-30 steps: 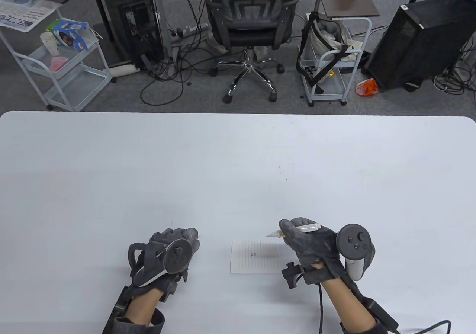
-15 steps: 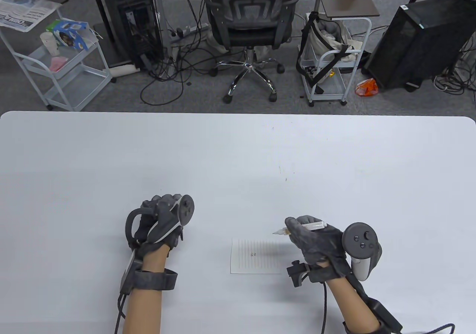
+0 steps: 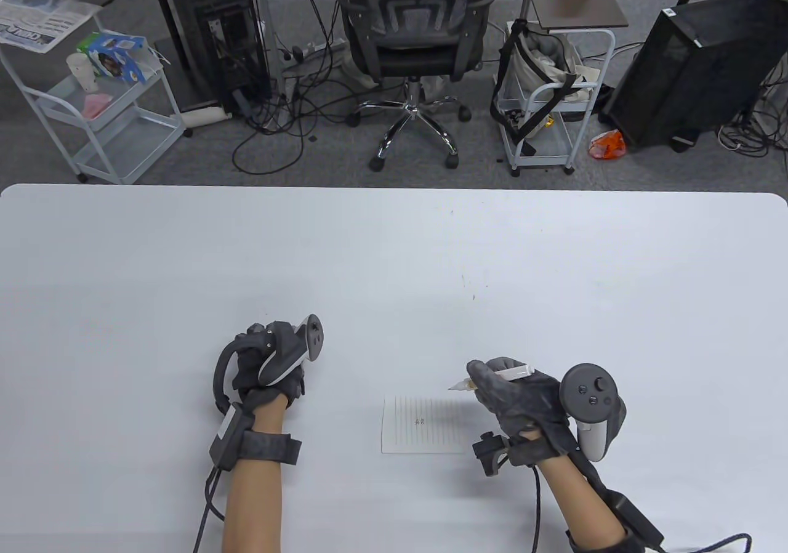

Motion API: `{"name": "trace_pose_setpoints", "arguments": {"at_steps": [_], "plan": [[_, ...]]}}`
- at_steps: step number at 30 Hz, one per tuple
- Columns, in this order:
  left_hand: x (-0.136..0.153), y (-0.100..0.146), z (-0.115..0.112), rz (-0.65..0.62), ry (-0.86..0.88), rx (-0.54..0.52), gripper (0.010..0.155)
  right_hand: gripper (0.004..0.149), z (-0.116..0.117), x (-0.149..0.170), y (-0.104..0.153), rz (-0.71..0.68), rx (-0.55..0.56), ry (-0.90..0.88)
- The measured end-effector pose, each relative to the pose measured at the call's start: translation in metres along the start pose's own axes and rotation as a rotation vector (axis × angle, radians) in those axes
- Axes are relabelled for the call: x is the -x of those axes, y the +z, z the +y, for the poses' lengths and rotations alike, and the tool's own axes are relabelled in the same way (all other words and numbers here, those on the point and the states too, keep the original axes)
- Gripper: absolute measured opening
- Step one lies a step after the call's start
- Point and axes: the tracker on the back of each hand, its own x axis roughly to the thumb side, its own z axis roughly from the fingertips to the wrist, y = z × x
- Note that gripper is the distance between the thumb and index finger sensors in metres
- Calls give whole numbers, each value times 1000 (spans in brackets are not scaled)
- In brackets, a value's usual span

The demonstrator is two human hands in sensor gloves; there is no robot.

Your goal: Squeeze and apply correction pen on text

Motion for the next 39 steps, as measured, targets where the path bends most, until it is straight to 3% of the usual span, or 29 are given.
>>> {"name": "trace_pose_setpoints", "arguments": {"at_steps": [6,23,30,35,39], "plan": [[3,0,-4,9,61,50,55,42,2,0,0,-3,-4,15],[-2,5,-5,8,24,100,62,42,0,1,1,3,3,6],[1,18,12,-19,106,-57,72,42,-2,2,0,13,7,6],[-1,46,41,-131,226,-158,74,42,-2,2,1,17,10,21],[-8,73,52,-209,340,-167,75,42,1,3,1,17,7,33]]}}
